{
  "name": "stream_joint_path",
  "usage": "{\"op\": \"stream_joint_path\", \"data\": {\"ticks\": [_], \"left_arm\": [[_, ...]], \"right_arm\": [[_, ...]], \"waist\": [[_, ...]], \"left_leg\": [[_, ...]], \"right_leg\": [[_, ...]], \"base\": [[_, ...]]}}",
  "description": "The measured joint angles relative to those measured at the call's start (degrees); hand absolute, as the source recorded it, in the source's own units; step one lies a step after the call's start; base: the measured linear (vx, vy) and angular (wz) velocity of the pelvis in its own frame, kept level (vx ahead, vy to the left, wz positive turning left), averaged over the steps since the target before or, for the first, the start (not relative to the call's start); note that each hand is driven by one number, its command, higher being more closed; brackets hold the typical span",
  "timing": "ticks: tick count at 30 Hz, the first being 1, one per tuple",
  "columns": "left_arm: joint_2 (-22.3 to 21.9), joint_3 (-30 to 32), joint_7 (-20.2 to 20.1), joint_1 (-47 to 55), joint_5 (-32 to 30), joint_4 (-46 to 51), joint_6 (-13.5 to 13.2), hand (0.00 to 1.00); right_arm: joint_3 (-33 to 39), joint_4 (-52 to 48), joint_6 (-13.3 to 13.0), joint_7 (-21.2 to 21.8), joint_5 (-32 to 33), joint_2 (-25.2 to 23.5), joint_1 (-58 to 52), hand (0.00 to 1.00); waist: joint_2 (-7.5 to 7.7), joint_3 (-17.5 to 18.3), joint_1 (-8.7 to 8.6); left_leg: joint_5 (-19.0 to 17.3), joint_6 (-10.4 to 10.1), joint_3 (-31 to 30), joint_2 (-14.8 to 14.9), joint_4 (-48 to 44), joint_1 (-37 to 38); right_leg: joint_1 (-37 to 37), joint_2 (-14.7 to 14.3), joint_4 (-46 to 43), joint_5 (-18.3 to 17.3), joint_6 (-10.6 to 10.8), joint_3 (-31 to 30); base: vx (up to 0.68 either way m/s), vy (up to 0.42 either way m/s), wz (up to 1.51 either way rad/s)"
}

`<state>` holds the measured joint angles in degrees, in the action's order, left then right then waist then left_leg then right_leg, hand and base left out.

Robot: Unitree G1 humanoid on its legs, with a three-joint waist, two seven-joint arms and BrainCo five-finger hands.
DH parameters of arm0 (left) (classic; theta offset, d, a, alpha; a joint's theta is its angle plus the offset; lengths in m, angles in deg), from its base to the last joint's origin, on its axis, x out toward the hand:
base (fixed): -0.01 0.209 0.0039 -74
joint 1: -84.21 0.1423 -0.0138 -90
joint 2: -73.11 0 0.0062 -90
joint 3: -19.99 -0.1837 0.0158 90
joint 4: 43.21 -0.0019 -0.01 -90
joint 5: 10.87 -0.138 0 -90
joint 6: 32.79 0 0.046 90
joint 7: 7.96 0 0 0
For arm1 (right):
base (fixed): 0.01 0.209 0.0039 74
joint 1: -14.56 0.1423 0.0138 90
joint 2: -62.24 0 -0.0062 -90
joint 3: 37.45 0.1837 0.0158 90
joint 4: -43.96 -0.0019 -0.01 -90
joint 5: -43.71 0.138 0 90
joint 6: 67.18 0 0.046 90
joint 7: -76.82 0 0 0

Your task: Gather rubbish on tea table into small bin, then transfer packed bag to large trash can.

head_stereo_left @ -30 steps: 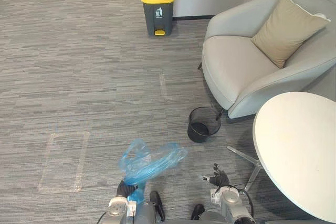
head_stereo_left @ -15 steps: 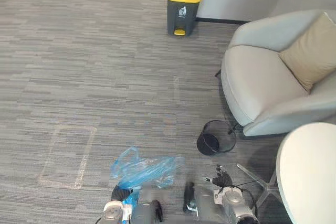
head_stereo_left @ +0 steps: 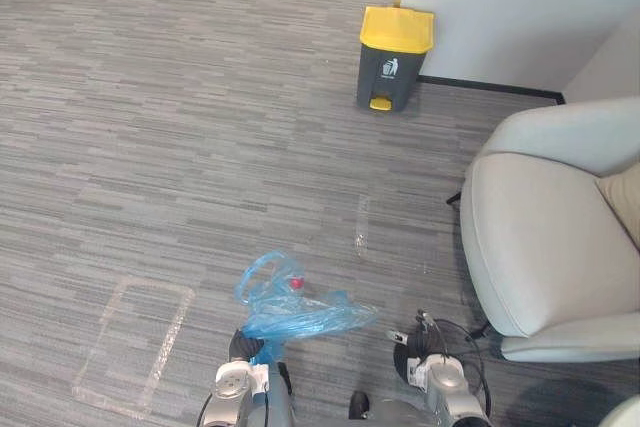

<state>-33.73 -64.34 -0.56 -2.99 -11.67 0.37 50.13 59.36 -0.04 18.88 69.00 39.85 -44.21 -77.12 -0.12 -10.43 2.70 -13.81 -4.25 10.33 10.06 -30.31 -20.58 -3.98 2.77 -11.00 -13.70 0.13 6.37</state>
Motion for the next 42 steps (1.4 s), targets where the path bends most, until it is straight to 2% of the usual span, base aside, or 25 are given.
{"op": "stream_joint_path", "data": {"ticks": [1,2,3,4,5,8,9,11,15,16,17,18,19,21,22,23,26,28,31,33,34,35,37,39,42], "left_arm": [[-0.76,-0.08,-0.02,0.36,0.07,-0.29,0.00,1.00],[-0.61,-0.14,-0.06,0.69,0.28,-0.50,0.02,1.00],[0.45,-0.03,0.00,0.61,0.65,-0.46,0.11,1.00],[0.69,-0.04,-0.02,0.59,0.87,-0.46,0.13,1.00],[0.71,-0.15,-0.03,0.84,0.88,-0.44,0.17,1.00],[1.90,-2.45,0.11,1.74,0.93,-0.41,0.38,1.00],[2.20,-2.90,0.14,2.11,0.94,-0.41,0.52,1.00],[2.29,-2.91,0.24,2.31,0.99,-0.42,0.74,1.00],[2.29,-3.13,0.19,0.88,0.96,-1.67,0.72,1.00],[2.53,-3.14,0.19,0.15,0.96,-2.96,0.72,1.00],[3.45,-3.43,0.11,-0.07,0.91,-3.94,0.62,1.00],[3.27,-3.33,0.14,-0.84,0.91,-5.59,0.81,1.00],[3.02,-2.92,-0.03,-1.05,0.90,-6.58,0.82,1.00],[2.07,-2.11,0.01,-2.15,0.85,-6.63,0.83,1.00],[1.46,-2.08,-0.08,-2.24,0.84,-6.46,0.80,1.00],[0.05,-1.00,-0.15,-1.53,0.85,-5.88,0.70,1.00],[-1.08,0.29,-0.37,-0.42,0.86,-3.36,0.38,1.00],[-1.17,0.63,-0.38,0.40,0.88,-1.50,0.40,1.00],[-1.09,1.64,-0.33,0.74,0.94,0.00,0.19,1.00],[-1.14,2.47,-0.31,0.84,0.94,-0.48,0.24,1.00],[-1.65,2.27,-0.28,1.47,1.04,-0.49,0.11,1.00],[-1.24,2.17,-0.31,1.12,1.05,-0.91,0.00,1.00],[0.47,2.26,-0.17,0.31,1.02,-2.86,0.06,1.00],[0.86,2.24,-0.18,0.26,1.00,-3.42,0.25,1.00],[2.95,-0.72,-0.14,1.32,0.99,-4.06,0.42,1.00]], "right_arm": [[-0.04,0.31,0.03,-0.09,-0.01,0.55,-0.31,0.00],[-0.02,1.30,0.13,-0.14,-0.02,0.40,-0.11,0.00],[-0.14,1.82,0.19,-0.08,-0.08,-1.10,-0.52,0.00],[-0.05,1.86,0.21,-0.08,-0.14,-1.81,-0.80,0.00],[-0.13,1.87,0.22,-0.02,-0.23,-2.52,-1.17,0.00],[-0.55,1.31,0.22,0.09,-0.59,-2.96,-1.11,0.00],[-0.48,0.45,0.24,0.05,-0.60,-2.94,-1.73,0.00],[-0.28,-0.17,0.43,-0.03,-0.70,-2.91,-2.58,0.00],[-0.18,0.04,0.45,-0.04,-0.72,-2.58,-1.24,0.00],[-0.26,0.37,0.46,0.01,-0.72,-2.10,-0.55,0.00],[-0.34,1.69,0.43,0.02,-0.77,-1.73,-0.71,0.00],[-0.23,3.01,0.53,0.14,-0.82,-0.63,0.06,0.00],[-0.05,4.06,0.51,0.01,-1.26,0.46,1.86,0.00],[2.11,4.66,0.64,-0.08,-1.91,0.91,2.46,0.00],[1.97,4.63,0.79,-0.09,-2.23,1.08,1.56,0.00],[1.10,4.31,0.89,-0.07,-2.42,0.97,0.64,0.00],[-0.65,4.48,1.00,-0.02,-2.37,-0.30,0.85,0.00],[-0.64,4.37,1.04,-0.02,-2.28,-1.65,1.32,0.00],[-0.03,4.66,1.68,-0.09,-2.27,-2.04,0.50,0.00],[0.45,4.63,2.02,-0.18,-2.31,-1.63,0.50,0.00],[1.26,4.68,2.01,-0.32,-2.32,-1.23,0.41,0.00],[1.61,6.16,2.08,-0.48,-2.37,-1.08,0.90,0.00],[1.82,7.39,2.17,-0.38,-2.40,-1.97,0.83,0.00],[2.13,7.04,2.20,-0.39,-2.47,-2.01,0.26,0.00],[1.93,7.15,2.17,-0.15,-2.78,-2.18,-0.52,0.00]], "waist": [[-1.21,0.53,0.75],[-0.42,0.84,0.83],[1.74,1.91,0.68],[2.51,2.07,0.82],[2.62,2.07,0.97],[2.50,1.85,0.85],[2.45,1.67,0.30],[2.53,1.60,-0.65],[2.34,1.43,-1.62],[1.94,1.25,-2.14],[2.82,1.70,-2.50],[1.74,1.69,-2.67],[-0.02,1.74,-2.27],[-0.32,1.55,-2.96],[-0.48,1.36,-3.30],[-1.09,1.21,-2.92],[-1.39,1.14,-1.90],[-0.68,0.85,-1.01],[-0.10,0.34,1.12],[-0.15,0.22,0.80],[-1.26,0.93,0.95],[-0.71,1.17,1.31],[1.78,2.61,0.85],[2.41,2.55,1.18],[2.19,2.17,0.85]], "left_leg": [[5.75,-0.75,-1.53,0.04,4.34,0.64],[5.30,0.40,-1.24,-1.19,3.08,0.81],[2.81,1.15,0.65,-3.44,2.87,1.47],[1.37,1.59,2.02,-3.98,2.58,2.39],[-0.63,2.13,3.73,-3.99,2.10,3.99],[-4.70,3.01,7.78,-4.09,2.04,9.98],[-6.27,3.56,8.25,-4.20,2.10,12.89],[-8.45,3.31,9.83,-4.37,4.21,18.38],[-9.49,2.33,10.03,-4.21,9.67,25.53],[-9.46,2.24,9.53,-4.07,11.89,28.46],[-9.22,1.62,8.27,-5.54,13.36,30.26],[-9.53,1.08,6.17,-4.36,13.37,31.55],[-7.54,-0.54,3.62,-3.00,12.12,31.27],[-1.25,-0.87,0.49,-3.16,8.57,30.68],[3.27,-0.72,-0.23,-2.76,3.24,30.12],[11.26,-1.26,-0.63,-0.16,-10.33,26.27],[6.23,0.22,1.87,4.75,-32.09,13.86],[3.81,1.16,3.95,6.43,-32.94,7.42],[0.68,0.49,5.14,5.88,-21.01,1.57],[1.78,0.55,4.81,3.16,-4.40,1.45],[4.72,-0.65,4.00,2.50,5.54,2.40],[7.31,0.05,5.28,1.00,5.38,2.96],[3.99,1.37,5.92,-2.42,5.65,3.42],[1.44,2.71,7.26,-4.34,5.56,5.78],[-1.66,3.71,9.78,-5.42,7.19,13.25]], "right_leg": [[-0.02,-0.21,-1.06,-2.05,1.87,-1.52],[0.01,0.59,-2.10,-3.16,2.52,-3.14],[0.15,3.10,-3.16,-4.30,2.78,-5.09],[0.64,4.16,-5.21,-4.45,3.08,-6.47],[2.65,4.75,-10.45,-4.19,3.56,-8.20],[12.91,5.66,-35.21,0.19,9.18,-10.78],[16.78,5.75,-43.80,0.08,8.96,-9.52],[23.70,5.92,-48.50,-2.07,5.15,-3.99],[30.34,3.92,-35.91,-2.85,2.24,3.50],[30.87,2.48,-27.40,-0.65,0.61,6.08],[30.17,1.19,-17.53,7.79,-2.33,7.10],[29.49,0.19,-18.32,9.17,-5.43,7.38],[28.78,-0.96,-18.74,7.83,-6.09,8.12],[26.13,-0.58,-18.72,5.56,-5.81,9.10],[22.39,-0.84,-17.19,4.80,-5.72,9.74],[15.24,-1.91,-12.04,4.60,-5.51,9.54],[5.70,-4.09,-4.25,3.87,-5.41,6.35],[2.33,-4.02,-0.76,2.73,-4.54,3.33],[-1.33,-2.18,0.41,1.27,-1.98,-0.88],[-3.64,0.65,0.33,-1.61,0.86,-2.71],[-3.68,1.04,0.12,-3.23,2.89,-3.84],[-4.07,2.53,-0.71,-4.57,4.39,-5.58],[-3.61,4.85,-2.18,-3.95,4.34,-7.41],[-1.45,6.33,-10.00,-2.90,4.86,-7.67],[7.28,7.89,-34.28,2.92,12.22,-9.83]], "base": [[0.29,0.343,-0.49],[0.30,0.351,-0.44],[0.37,0.326,-0.33],[0.45,0.357,-0.50],[0.45,0.341,-0.70],[0.31,0.194,-0.69],[0.37,0.122,-0.33],[0.49,0.073,-0.21],[0.57,-0.038,0.03],[0.62,-0.084,0.19],[0.64,-0.094,0.17],[0.65,-0.065,-0.09],[0.50,-0.059,-0.12],[0.61,-0.127,0.13],[0.71,-0.179,0.17],[0.55,-0.108,-0.04],[0.47,0.026,-0.51],[0.35,0.091,-0.72],[0.39,0.232,-0.71],[0.44,0.358,-0.51],[0.31,0.320,-0.46],[0.39,0.380,-0.30],[0.43,0.305,0.04],[0.44,0.240,-0.07],[0.44,0.178,-0.30]]}}
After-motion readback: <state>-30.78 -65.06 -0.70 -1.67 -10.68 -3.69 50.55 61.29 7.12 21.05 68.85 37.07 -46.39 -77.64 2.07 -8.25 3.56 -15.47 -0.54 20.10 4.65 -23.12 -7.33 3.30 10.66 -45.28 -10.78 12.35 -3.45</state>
